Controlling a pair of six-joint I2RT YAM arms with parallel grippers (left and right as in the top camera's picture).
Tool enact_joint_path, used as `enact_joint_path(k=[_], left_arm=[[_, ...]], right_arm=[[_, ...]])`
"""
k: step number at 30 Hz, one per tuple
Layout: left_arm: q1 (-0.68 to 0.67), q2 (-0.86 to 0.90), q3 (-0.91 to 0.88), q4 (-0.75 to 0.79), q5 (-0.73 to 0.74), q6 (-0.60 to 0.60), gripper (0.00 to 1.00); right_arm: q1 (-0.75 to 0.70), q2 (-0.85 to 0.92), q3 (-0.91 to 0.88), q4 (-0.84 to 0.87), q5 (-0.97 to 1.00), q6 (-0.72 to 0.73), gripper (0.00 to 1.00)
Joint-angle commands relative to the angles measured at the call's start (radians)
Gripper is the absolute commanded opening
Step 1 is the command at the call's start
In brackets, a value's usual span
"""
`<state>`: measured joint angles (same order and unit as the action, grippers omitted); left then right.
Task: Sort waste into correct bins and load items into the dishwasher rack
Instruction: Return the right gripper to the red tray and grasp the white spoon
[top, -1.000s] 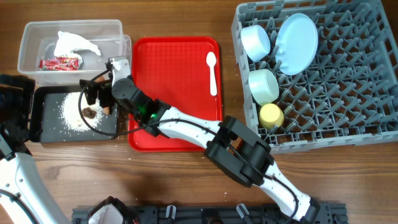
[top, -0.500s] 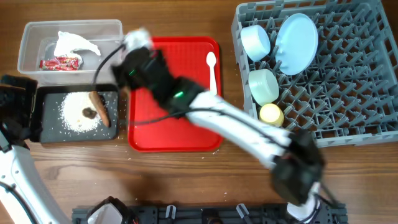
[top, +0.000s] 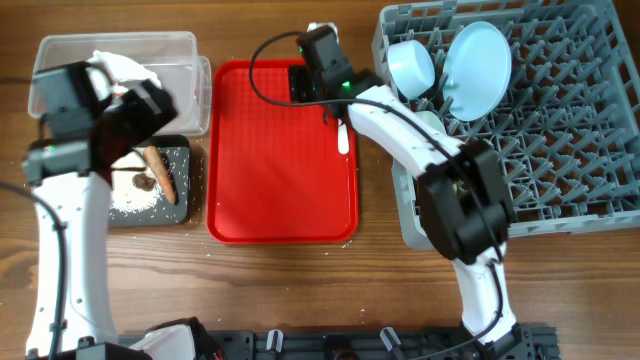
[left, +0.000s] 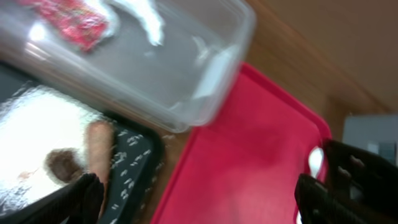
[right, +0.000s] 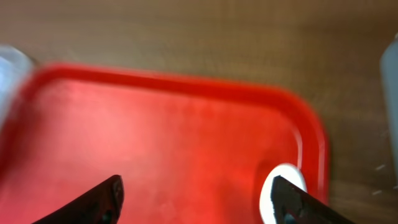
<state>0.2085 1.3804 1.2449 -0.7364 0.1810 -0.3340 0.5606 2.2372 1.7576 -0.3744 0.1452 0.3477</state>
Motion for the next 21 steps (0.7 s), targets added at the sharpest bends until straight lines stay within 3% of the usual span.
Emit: enact_joint_path(k=[1,9,13,21], left_arm=[[-0.115,0.002,0.011,0.029,-0.002,0.103,1.00],[-0.167,0.002,0.011,0.036,-0.002,0.102,1.00],[-0.167,0.002,0.011,0.036,-0.002,0.102,1.00],[-0.167,0.002,0.011,0.036,-0.002,0.102,1.00]], right_arm=[[-0.008,0.047,-0.004,-0.012,0.064,0.087,0.73],[-0.088,0.067,-0.004,-0.052,0.055,0.179,0.69],[-0.090,0.073,-0.004,-0.050,0.044,0.178,0.59],[-0.089,0.125,-0.004,-0.026,-0.043,0.179,0.50]])
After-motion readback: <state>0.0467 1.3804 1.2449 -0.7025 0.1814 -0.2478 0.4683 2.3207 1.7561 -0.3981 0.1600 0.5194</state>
